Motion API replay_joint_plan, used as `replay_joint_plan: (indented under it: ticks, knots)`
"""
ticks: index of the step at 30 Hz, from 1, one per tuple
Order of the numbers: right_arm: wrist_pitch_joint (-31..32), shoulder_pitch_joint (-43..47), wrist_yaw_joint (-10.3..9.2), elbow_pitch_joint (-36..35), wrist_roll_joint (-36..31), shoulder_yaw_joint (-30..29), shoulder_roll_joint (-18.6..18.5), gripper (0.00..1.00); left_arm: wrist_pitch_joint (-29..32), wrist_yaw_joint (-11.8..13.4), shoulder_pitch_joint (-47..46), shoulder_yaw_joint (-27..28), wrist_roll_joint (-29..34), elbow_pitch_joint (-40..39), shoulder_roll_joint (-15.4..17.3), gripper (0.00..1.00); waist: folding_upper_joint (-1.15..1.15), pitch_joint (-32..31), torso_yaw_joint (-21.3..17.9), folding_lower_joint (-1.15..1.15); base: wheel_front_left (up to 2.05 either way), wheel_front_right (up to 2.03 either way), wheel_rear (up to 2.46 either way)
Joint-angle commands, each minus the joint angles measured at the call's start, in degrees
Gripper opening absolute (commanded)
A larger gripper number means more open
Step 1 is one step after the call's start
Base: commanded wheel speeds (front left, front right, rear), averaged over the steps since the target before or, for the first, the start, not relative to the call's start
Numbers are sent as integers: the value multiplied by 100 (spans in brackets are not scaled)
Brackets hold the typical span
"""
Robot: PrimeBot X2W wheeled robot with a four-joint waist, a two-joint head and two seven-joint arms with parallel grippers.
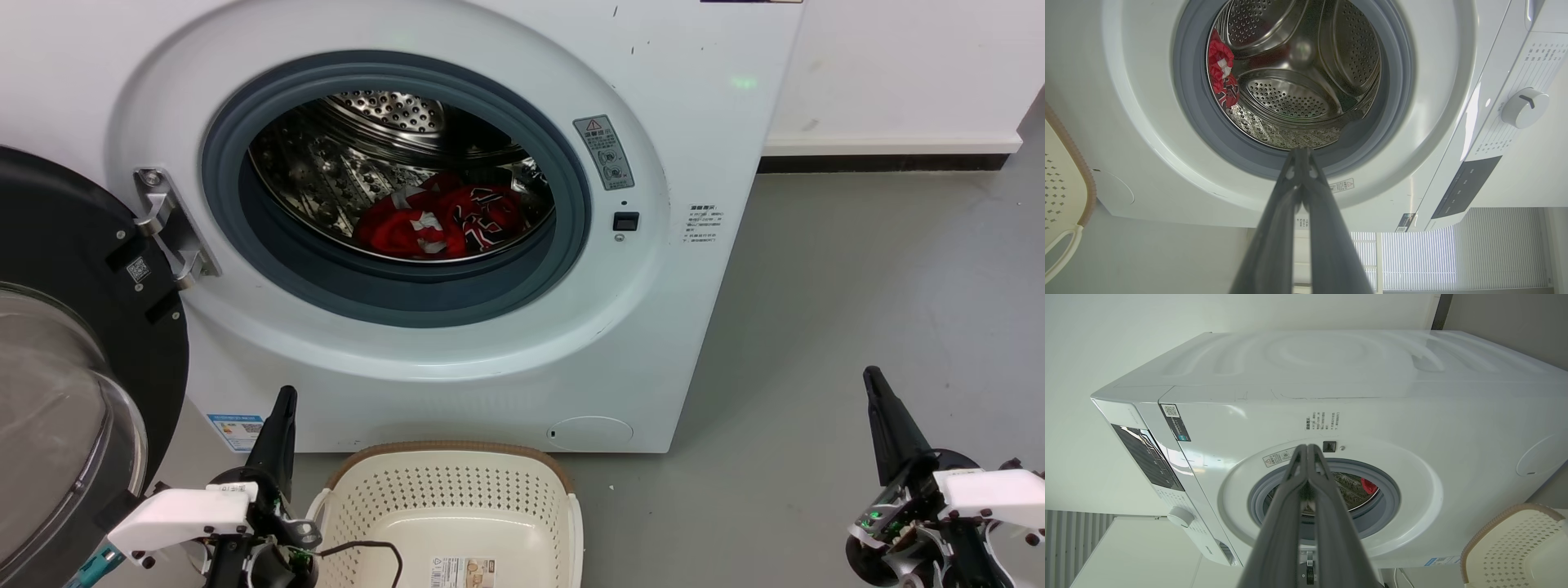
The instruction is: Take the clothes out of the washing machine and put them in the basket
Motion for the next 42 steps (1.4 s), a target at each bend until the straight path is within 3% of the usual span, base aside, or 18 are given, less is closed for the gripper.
replay_joint_plan:
  ticks: [1,15,16,23,30,42]
  knots:
    - [1,-75,-1,7,-26,3,19,0,10,-12,-31,15,8,-1,-12,0,0,0,0,0,0,0,0]
    - [0,-75,-2,7,-25,3,19,0,10,-12,-31,14,8,-1,-11,0,0,0,0,0,0,0,0]
    - [-1,0,0,-1,-1,2,0,100,-1,0,0,-1,0,-1,-1,100,0,0,0,0,0,0,0]
    - [-212,112,-1,-82,-152,85,-6,100,-221,1,-32,-279,93,-21,-5,100,0,2,-1,0,0,0,0]
    - [-383,159,-1,-208,-587,95,-27,100,-386,1,-98,-398,569,-165,-5,100,0,5,1,0,0,0,0]
    - [-728,272,-1,-700,-2756,136,-36,100,-730,44,-242,-681,2450,-396,-3,100,0,20,8,0,0,0,0]
